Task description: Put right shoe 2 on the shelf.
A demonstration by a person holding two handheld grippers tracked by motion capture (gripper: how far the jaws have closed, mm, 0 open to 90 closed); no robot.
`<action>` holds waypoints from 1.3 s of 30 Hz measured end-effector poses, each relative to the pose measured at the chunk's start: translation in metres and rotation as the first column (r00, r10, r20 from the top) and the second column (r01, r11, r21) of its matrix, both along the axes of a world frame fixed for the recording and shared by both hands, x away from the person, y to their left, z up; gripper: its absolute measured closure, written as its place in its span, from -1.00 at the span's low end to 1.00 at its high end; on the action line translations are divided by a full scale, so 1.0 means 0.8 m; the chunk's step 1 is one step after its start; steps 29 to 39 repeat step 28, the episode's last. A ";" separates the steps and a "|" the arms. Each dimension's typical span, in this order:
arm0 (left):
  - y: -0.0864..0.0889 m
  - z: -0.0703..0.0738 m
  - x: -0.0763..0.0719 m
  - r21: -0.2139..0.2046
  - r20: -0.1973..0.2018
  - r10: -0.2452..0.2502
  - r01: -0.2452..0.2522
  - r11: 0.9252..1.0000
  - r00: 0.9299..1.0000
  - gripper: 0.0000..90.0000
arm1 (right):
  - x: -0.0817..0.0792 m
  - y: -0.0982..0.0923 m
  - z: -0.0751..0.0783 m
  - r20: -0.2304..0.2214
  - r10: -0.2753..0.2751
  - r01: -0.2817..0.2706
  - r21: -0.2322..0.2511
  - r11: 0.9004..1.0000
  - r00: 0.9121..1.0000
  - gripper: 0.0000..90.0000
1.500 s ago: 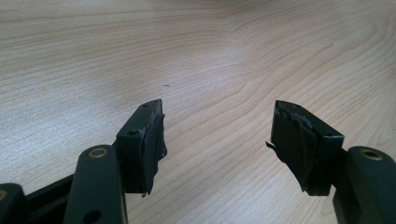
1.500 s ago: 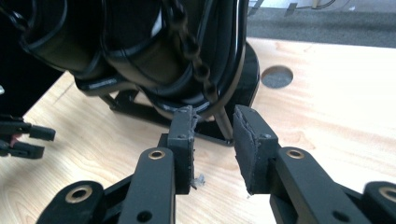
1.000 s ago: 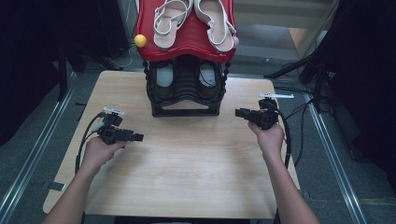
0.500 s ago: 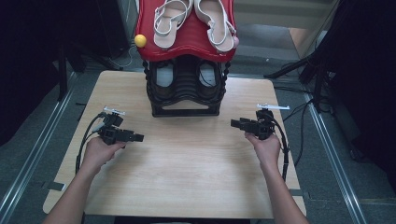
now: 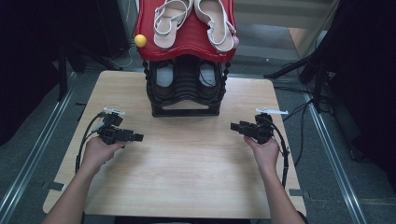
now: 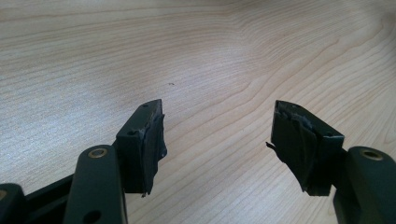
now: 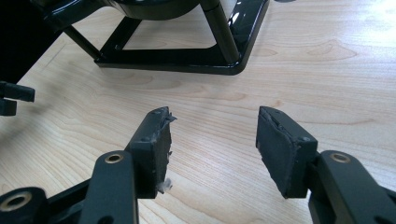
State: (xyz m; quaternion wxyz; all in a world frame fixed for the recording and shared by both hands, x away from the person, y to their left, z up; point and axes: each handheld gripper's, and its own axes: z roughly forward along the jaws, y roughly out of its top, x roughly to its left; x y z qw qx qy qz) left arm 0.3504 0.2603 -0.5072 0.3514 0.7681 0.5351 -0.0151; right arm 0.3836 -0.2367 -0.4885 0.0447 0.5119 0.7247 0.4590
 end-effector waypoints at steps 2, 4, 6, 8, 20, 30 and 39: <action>0.000 -0.001 0.000 0.004 0.000 0.001 -0.001 1.000 1.000 -0.22 | -0.001 0.000 -0.002 -0.003 -0.003 0.003 0.007 1.000 1.000 0.04; -0.001 -0.002 0.001 0.003 0.001 0.003 -0.003 1.000 1.000 -0.23 | -0.002 -0.001 -0.003 -0.010 -0.002 0.002 0.002 1.000 1.000 0.04; -0.001 -0.002 0.001 0.005 0.001 0.001 -0.001 1.000 1.000 -0.23 | -0.003 -0.002 -0.004 -0.006 -0.006 0.006 0.001 1.000 1.000 0.04; -0.001 -0.002 0.001 0.005 0.002 0.000 0.000 1.000 1.000 -0.23 | -0.004 -0.003 -0.004 -0.006 -0.008 0.009 0.004 1.000 1.000 0.04; -0.001 -0.002 0.001 0.006 0.008 -0.007 0.007 1.000 1.000 -0.25 | -0.006 -0.003 -0.009 -0.002 -0.001 0.001 -0.012 1.000 1.000 0.05; -0.007 -0.002 0.000 0.021 0.022 -0.007 0.006 1.000 1.000 -0.31 | -0.006 0.007 -0.013 0.035 0.019 -0.015 -0.095 0.995 0.999 -0.01; -0.007 -0.002 0.000 0.021 0.022 -0.007 0.006 1.000 1.000 -0.31 | -0.006 0.007 -0.013 0.035 0.019 -0.015 -0.095 0.995 0.999 -0.01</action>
